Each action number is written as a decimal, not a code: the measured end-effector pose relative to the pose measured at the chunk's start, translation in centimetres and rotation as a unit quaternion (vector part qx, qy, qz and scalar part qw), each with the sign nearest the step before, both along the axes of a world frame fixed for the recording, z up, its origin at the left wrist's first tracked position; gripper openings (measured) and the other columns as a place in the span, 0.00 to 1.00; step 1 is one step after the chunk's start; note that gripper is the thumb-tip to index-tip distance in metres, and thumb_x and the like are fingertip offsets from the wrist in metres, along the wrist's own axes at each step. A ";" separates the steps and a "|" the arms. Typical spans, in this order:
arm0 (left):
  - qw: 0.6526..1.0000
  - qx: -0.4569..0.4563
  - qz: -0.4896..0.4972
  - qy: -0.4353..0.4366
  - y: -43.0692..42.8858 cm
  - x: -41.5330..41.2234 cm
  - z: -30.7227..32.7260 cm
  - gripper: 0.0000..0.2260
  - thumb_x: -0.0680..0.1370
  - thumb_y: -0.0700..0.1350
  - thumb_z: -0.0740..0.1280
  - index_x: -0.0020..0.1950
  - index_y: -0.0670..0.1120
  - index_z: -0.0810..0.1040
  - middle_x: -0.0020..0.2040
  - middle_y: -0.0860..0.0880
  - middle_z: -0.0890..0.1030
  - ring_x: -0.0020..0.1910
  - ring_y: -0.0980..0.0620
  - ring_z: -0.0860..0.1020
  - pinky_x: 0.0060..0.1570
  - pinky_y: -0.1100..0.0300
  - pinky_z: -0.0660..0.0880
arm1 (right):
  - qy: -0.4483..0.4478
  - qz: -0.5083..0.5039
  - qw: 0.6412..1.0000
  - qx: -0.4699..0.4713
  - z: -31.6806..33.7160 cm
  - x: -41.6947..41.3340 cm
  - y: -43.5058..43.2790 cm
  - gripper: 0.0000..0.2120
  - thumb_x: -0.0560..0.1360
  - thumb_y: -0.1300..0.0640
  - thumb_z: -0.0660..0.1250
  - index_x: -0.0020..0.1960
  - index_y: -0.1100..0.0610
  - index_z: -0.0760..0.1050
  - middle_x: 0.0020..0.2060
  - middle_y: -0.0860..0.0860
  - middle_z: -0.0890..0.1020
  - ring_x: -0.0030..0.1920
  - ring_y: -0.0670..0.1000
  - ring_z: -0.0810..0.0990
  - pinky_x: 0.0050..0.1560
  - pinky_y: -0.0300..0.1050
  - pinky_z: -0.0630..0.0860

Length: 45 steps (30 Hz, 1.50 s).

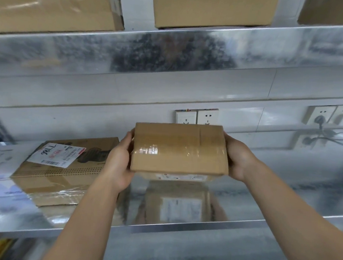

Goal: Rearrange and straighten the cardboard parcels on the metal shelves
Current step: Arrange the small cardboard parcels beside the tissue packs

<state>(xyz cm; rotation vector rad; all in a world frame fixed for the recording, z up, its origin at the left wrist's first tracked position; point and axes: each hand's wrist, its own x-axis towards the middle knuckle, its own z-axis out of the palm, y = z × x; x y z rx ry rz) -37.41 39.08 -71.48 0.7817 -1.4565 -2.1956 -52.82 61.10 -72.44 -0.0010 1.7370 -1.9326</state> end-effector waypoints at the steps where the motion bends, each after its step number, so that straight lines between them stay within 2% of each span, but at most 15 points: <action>1: 1.000 0.009 0.000 0.001 0.1 0.0 0.1 0.20 0.85 0.59 0.56 0.64 0.51 0.81 0.57 0.47 0.86 0.55 0.47 0.84 0.51 0.51 0.80 | -0.001 -0.002 1.000 -0.005 0.2 0.2 -0.1 0.20 0.81 0.42 0.63 0.60 0.54 0.85 0.57 0.54 0.86 0.61 0.60 0.84 0.67 0.60 0.78; 4: 1.000 0.016 0.002 -0.003 1.0 0.0 0.3 0.19 0.84 0.60 0.58 0.57 0.50 0.84 0.50 0.47 0.87 0.50 0.45 0.85 0.48 0.50 0.81 | -0.011 -0.011 0.999 -0.035 0.7 0.7 -0.2 0.14 0.82 0.51 0.64 0.55 0.57 0.85 0.50 0.55 0.87 0.48 0.57 0.87 0.54 0.55 0.83; 7: 1.000 0.011 0.001 -0.002 1.4 -0.1 0.0 0.18 0.83 0.59 0.60 0.50 0.51 0.85 0.47 0.48 0.88 0.43 0.46 0.86 0.44 0.50 0.81 | -0.013 0.009 0.998 -0.059 0.8 0.8 -0.3 0.14 0.83 0.52 0.62 0.56 0.58 0.84 0.48 0.56 0.87 0.44 0.57 0.86 0.48 0.53 0.84; 12: 0.999 0.042 -0.005 0.006 1.5 -0.1 -0.6 0.20 0.83 0.60 0.58 0.54 0.50 0.85 0.49 0.45 0.87 0.45 0.45 0.86 0.45 0.49 0.79 | -0.019 0.019 0.998 -0.063 0.7 0.6 0.0 0.15 0.81 0.52 0.58 0.44 0.54 0.82 0.38 0.52 0.83 0.39 0.55 0.83 0.49 0.51 0.80; 17: 0.998 0.043 -0.035 0.008 2.0 0.1 -0.5 0.18 0.83 0.59 0.58 0.55 0.52 0.85 0.48 0.46 0.87 0.46 0.46 0.85 0.47 0.50 0.79 | -0.051 -0.001 0.995 -0.082 0.1 0.1 0.6 0.16 0.79 0.52 0.57 0.37 0.52 0.78 0.32 0.50 0.79 0.33 0.54 0.78 0.42 0.47 0.75; 21: 0.998 0.056 -0.021 0.023 1.6 -0.1 -0.3 0.17 0.83 0.51 0.57 0.65 0.52 0.81 0.51 0.48 0.87 0.47 0.47 0.84 0.48 0.50 0.78 | -0.062 -0.018 0.991 -0.115 -0.1 0.0 0.9 0.16 0.79 0.56 0.54 0.44 0.51 0.81 0.36 0.51 0.84 0.36 0.56 0.80 0.43 0.48 0.77; 23: 0.997 0.062 -0.014 0.038 1.6 -0.1 -0.4 0.17 0.83 0.48 0.56 0.65 0.53 0.81 0.49 0.48 0.87 0.46 0.47 0.83 0.48 0.50 0.78 | -0.052 -0.012 0.992 -0.115 -0.2 0.0 0.7 0.18 0.79 0.56 0.54 0.45 0.51 0.83 0.38 0.52 0.85 0.36 0.56 0.81 0.44 0.49 0.77; 26: 0.999 0.041 -0.018 0.025 2.2 0.0 -0.5 0.14 0.84 0.52 0.57 0.60 0.55 0.82 0.48 0.49 0.87 0.46 0.47 0.83 0.47 0.50 0.79 | -0.039 0.009 0.995 -0.090 -0.3 0.5 0.2 0.20 0.83 0.47 0.58 0.43 0.51 0.86 0.41 0.52 0.86 0.40 0.56 0.85 0.49 0.52 0.79; 29: 0.999 0.047 -0.020 0.002 2.8 0.2 -0.6 0.16 0.82 0.59 0.60 0.60 0.54 0.82 0.50 0.47 0.87 0.48 0.46 0.84 0.46 0.50 0.79 | -0.042 0.014 0.996 -0.078 -0.4 0.8 -0.1 0.24 0.82 0.36 0.58 0.57 0.52 0.84 0.51 0.54 0.88 0.53 0.58 0.86 0.62 0.57 0.79; 32: 0.998 0.057 -0.014 -0.008 2.8 0.4 -1.0 0.20 0.82 0.62 0.61 0.65 0.53 0.81 0.54 0.46 0.87 0.49 0.46 0.85 0.44 0.51 0.79 | -0.043 0.012 0.997 -0.068 -1.0 0.8 -0.2 0.27 0.80 0.33 0.59 0.63 0.51 0.82 0.55 0.55 0.87 0.57 0.59 0.85 0.66 0.60 0.77; 36: 0.998 0.061 -0.016 -0.013 2.9 0.3 -1.1 0.21 0.82 0.61 0.60 0.67 0.52 0.80 0.56 0.45 0.86 0.50 0.45 0.84 0.46 0.50 0.79 | -0.045 0.004 0.997 -0.063 -1.4 1.2 -0.1 0.27 0.81 0.33 0.59 0.64 0.52 0.82 0.55 0.55 0.87 0.58 0.59 0.85 0.67 0.60 0.76; 42: 0.998 0.055 -0.011 -0.013 2.7 0.1 -1.2 0.18 0.82 0.61 0.60 0.64 0.53 0.81 0.45 0.48 0.87 0.47 0.46 0.84 0.42 0.52 0.78 | -0.048 -0.003 0.997 -0.059 -1.2 1.2 -0.2 0.27 0.81 0.34 0.59 0.64 0.52 0.82 0.56 0.55 0.87 0.58 0.59 0.85 0.66 0.60 0.77; 45: 0.998 0.051 -0.020 -0.015 2.6 0.0 -1.3 0.18 0.83 0.60 0.60 0.64 0.53 0.81 0.46 0.48 0.87 0.47 0.46 0.84 0.43 0.51 0.78 | -0.051 0.001 0.997 -0.058 -1.0 1.3 -0.3 0.25 0.81 0.35 0.61 0.61 0.52 0.83 0.55 0.55 0.87 0.57 0.59 0.85 0.66 0.60 0.77</action>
